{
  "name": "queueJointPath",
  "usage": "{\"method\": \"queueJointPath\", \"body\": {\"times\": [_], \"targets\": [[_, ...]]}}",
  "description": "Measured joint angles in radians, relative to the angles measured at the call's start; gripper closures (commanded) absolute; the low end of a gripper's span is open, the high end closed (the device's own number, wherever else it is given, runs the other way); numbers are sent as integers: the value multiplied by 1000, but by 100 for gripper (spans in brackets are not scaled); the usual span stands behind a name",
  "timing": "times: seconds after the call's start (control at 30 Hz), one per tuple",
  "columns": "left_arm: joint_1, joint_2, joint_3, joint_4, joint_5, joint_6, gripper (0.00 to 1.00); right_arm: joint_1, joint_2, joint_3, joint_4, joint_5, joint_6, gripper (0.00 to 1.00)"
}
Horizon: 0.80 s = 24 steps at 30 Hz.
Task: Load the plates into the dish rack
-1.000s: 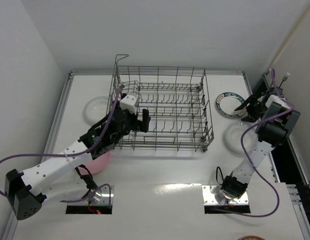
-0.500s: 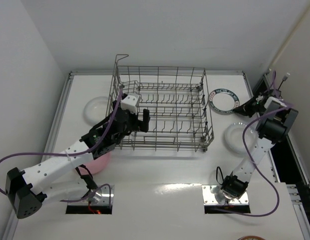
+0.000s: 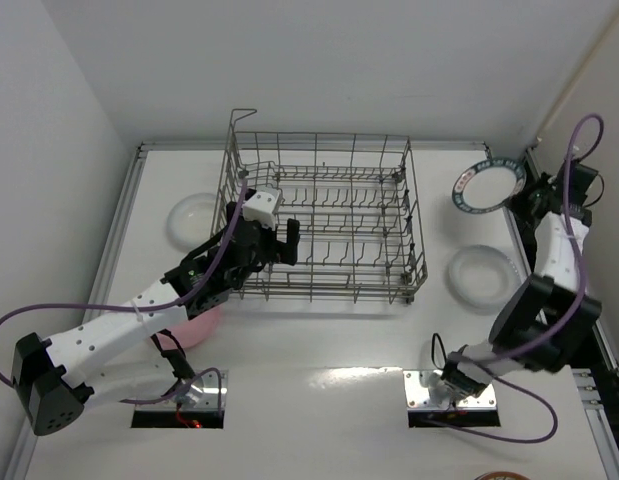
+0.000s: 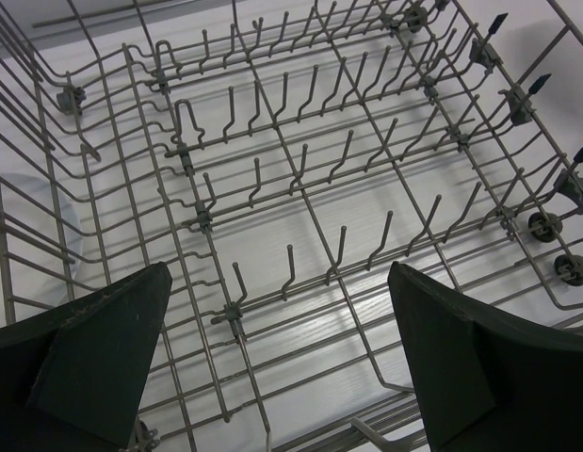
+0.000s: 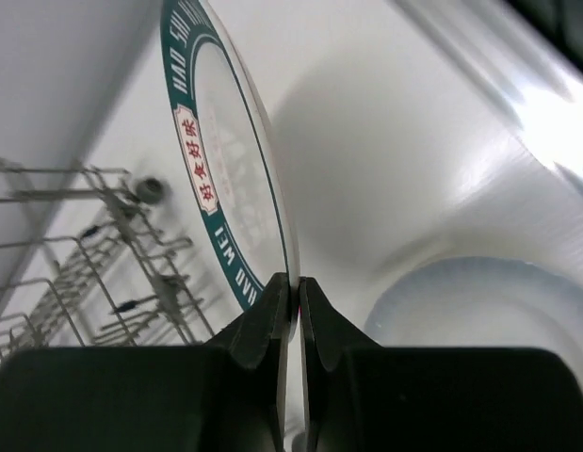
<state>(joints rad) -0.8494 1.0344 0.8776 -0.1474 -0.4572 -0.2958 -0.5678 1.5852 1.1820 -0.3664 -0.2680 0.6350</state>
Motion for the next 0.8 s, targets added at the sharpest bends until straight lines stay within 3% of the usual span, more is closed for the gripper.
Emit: {"method": "queueJointPath", "body": {"times": [0.17,0.3,0.8], "targets": [[0,0,0,0,-4,0,0,92,-323,-2,-1,142,-3,100],[0,0,0,0,-4,-1,0,195,-461,7,-19,182,-30,100],[0,21,0,-1,-5,-5,0,718,-575,-97,-249,486,-125,100]]}}
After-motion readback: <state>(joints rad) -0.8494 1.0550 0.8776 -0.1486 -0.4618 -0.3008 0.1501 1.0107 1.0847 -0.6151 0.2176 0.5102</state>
